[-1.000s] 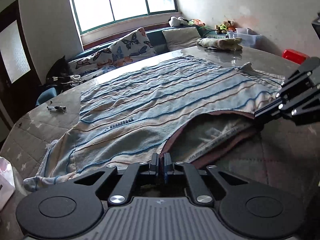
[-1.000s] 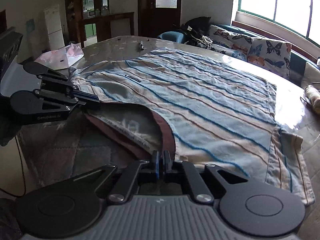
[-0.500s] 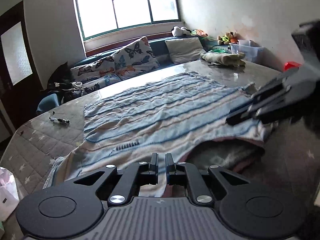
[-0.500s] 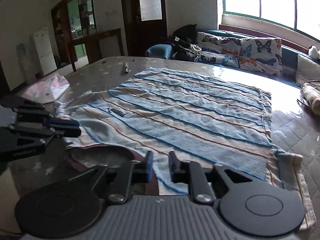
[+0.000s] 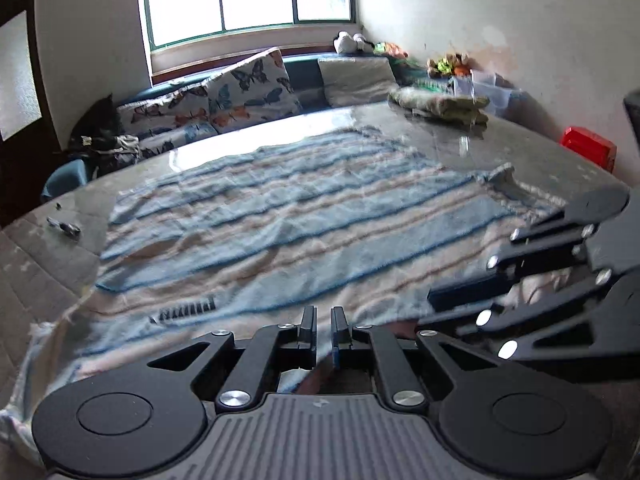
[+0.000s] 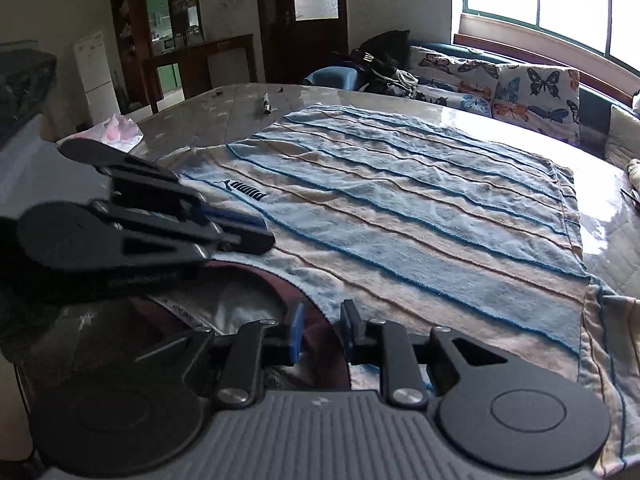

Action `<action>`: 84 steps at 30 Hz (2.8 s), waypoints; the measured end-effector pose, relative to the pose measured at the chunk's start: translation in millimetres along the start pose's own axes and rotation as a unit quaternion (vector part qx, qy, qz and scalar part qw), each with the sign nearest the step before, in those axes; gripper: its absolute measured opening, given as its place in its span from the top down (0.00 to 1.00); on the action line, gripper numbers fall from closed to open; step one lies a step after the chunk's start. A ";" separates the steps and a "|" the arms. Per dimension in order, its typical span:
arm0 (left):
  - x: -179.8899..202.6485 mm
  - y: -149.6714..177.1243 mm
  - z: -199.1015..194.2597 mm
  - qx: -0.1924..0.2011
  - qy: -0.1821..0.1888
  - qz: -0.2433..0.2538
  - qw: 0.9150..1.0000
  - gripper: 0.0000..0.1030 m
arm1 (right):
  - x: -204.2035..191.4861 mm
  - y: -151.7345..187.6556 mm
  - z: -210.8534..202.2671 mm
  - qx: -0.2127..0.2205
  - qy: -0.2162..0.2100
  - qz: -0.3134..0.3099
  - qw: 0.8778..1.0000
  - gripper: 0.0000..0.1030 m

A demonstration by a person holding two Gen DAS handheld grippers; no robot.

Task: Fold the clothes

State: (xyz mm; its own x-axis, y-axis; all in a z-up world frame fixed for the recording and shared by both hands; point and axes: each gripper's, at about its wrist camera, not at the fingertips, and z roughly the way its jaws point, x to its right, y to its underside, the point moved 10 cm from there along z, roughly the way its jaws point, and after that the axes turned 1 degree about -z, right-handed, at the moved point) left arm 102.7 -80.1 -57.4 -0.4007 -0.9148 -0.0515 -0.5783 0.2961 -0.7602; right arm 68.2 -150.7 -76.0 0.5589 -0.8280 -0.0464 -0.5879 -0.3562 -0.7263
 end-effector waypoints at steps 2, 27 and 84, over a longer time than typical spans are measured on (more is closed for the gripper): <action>1.0 5.3 -0.5 -0.003 0.003 0.000 1.000 0.91 | 0.3 0.1 -3.9 0.002 -0.004 0.003 1.000 0.81; -51.9 2.7 -26.3 0.014 -0.052 -0.048 0.997 0.85 | 15.4 11.8 -20.7 0.007 0.001 0.045 0.999 0.72; -80.4 36.8 -80.3 0.023 -0.141 -0.020 0.990 0.46 | 7.8 41.3 -47.1 -0.002 -0.007 0.043 0.999 0.53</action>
State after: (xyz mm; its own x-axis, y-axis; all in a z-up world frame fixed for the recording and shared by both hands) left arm 56.5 26.4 -29.2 -0.1597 -0.9677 -0.1949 -0.5545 0.2513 -0.7933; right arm 20.7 -192.3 -74.0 0.5144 -0.8492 -0.1188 -0.6369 -0.2856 -0.7160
